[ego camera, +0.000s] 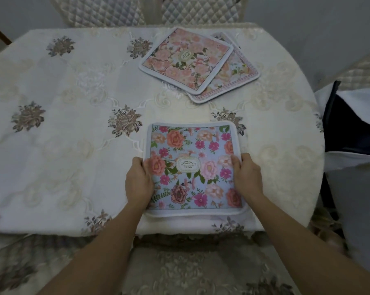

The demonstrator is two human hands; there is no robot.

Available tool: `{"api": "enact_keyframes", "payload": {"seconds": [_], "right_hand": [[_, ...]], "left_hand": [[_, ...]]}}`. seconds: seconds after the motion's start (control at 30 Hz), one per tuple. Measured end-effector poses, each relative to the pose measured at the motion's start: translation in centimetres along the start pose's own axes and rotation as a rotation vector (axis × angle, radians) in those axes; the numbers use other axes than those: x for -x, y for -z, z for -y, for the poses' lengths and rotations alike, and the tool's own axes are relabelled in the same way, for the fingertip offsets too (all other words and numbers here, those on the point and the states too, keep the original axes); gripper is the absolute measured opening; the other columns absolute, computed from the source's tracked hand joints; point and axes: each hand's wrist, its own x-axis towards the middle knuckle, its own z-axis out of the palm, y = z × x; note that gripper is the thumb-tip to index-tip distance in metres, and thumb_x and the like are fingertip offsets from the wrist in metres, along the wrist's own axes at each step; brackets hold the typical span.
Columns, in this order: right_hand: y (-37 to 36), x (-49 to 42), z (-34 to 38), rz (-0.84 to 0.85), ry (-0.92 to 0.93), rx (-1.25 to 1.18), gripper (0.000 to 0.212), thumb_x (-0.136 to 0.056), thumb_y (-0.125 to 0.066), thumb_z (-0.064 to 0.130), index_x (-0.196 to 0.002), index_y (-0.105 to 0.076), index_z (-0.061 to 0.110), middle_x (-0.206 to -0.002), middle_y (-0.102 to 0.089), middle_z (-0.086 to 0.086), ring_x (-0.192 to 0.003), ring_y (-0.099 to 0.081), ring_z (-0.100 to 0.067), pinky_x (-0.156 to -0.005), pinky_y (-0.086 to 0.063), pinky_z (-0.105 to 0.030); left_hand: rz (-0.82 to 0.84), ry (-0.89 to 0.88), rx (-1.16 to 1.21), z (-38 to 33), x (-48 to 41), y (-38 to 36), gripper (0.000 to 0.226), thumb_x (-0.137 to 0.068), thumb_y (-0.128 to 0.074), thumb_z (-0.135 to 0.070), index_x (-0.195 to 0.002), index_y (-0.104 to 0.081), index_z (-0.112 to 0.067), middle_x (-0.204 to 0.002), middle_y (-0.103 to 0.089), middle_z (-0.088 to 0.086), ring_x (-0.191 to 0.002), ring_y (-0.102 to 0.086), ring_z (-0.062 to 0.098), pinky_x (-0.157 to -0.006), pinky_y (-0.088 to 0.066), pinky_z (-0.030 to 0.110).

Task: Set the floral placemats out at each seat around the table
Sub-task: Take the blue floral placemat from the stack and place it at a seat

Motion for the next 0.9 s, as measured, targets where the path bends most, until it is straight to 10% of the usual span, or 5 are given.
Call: {"api": "enact_keyframes", "payload": {"seconds": [0.4, 0.67, 0.9], "right_hand": [[-0.5, 0.1, -0.7, -0.089, -0.037, 0.212, 0.034, -0.103, -0.04, 0.042, -0.09, -0.055, 0.014, -0.067, -0.052, 0.004, -0.057, -0.052, -0.019, -0.054, -0.043, -0.033], [-0.9, 0.8, -1.0, -0.274, 0.128, 0.387, 0.02, -0.092, -0.058, 0.026, -0.097, -0.058, 0.006, -0.093, -0.059, -0.014, -0.081, -0.052, -0.03, -0.059, -0.047, -0.039], [-6.6, 0.0, 4.8, -0.053, 0.652, 0.358, 0.047, -0.1, -0.043, 0.024, -0.141, -0.047, 0.001, -0.15, -0.044, -0.019, -0.143, -0.035, -0.033, -0.115, -0.032, -0.05]], "left_hand": [[0.016, -0.08, -0.233, 2.5, -1.9, -0.1, 0.045, -0.097, -0.047, -0.051, -0.069, -0.055, -0.018, -0.066, -0.059, 0.0, -0.065, -0.058, 0.027, -0.062, -0.052, 0.044], [-0.066, -0.107, -0.324, 1.6, -1.4, 0.3, 0.032, -0.093, -0.062, -0.038, -0.106, -0.057, -0.01, -0.102, -0.061, 0.013, -0.095, -0.057, 0.035, -0.078, -0.043, 0.047], [0.14, -0.623, -0.378, -3.6, -0.1, -5.9, 0.057, -0.099, -0.042, -0.035, -0.15, -0.037, -0.011, -0.161, -0.032, 0.011, -0.149, -0.027, 0.027, -0.118, -0.029, 0.05]]}}
